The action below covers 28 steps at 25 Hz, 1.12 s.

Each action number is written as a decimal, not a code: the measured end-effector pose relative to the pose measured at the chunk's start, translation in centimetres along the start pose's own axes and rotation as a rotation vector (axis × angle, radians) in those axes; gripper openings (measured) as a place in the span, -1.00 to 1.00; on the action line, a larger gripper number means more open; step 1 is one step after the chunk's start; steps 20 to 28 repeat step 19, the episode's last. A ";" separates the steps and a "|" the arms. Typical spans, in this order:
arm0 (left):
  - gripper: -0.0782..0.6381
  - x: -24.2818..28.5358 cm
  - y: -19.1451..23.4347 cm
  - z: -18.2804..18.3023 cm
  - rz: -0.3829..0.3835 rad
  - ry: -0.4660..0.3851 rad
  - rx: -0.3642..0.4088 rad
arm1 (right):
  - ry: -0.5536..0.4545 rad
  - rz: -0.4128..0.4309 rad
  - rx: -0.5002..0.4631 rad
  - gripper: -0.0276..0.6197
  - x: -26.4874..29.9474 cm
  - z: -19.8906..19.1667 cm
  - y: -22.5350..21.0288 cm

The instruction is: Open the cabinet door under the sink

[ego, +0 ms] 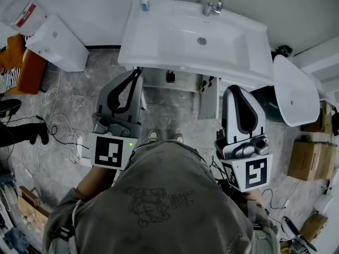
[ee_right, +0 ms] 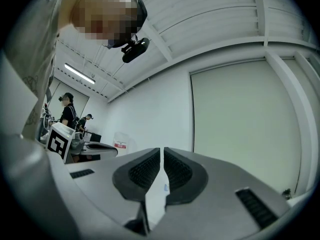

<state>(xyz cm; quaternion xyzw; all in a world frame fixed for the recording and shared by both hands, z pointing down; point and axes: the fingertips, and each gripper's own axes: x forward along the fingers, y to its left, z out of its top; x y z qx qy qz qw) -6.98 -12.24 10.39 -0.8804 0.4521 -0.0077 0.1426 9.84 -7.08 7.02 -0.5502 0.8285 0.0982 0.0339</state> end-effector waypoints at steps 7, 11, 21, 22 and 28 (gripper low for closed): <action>-0.72 0.1 -0.1 -0.1 -0.001 0.009 -0.010 | 0.004 -0.004 0.003 -0.79 -0.1 -0.1 -0.1; -0.72 -0.1 -0.3 0.2 -0.003 0.005 -0.007 | 0.002 0.003 0.003 -0.79 -0.3 0.1 0.2; -0.72 -0.7 -0.2 0.2 0.000 0.015 -0.022 | -0.012 0.019 0.009 -0.79 -0.4 1.1 1.4; -0.72 -0.7 -0.2 0.2 0.000 0.015 -0.022 | -0.012 0.019 0.009 -0.79 -0.4 1.1 1.4; -0.72 -0.7 -0.2 0.2 0.000 0.015 -0.022 | -0.012 0.019 0.009 -0.79 -0.4 1.1 1.4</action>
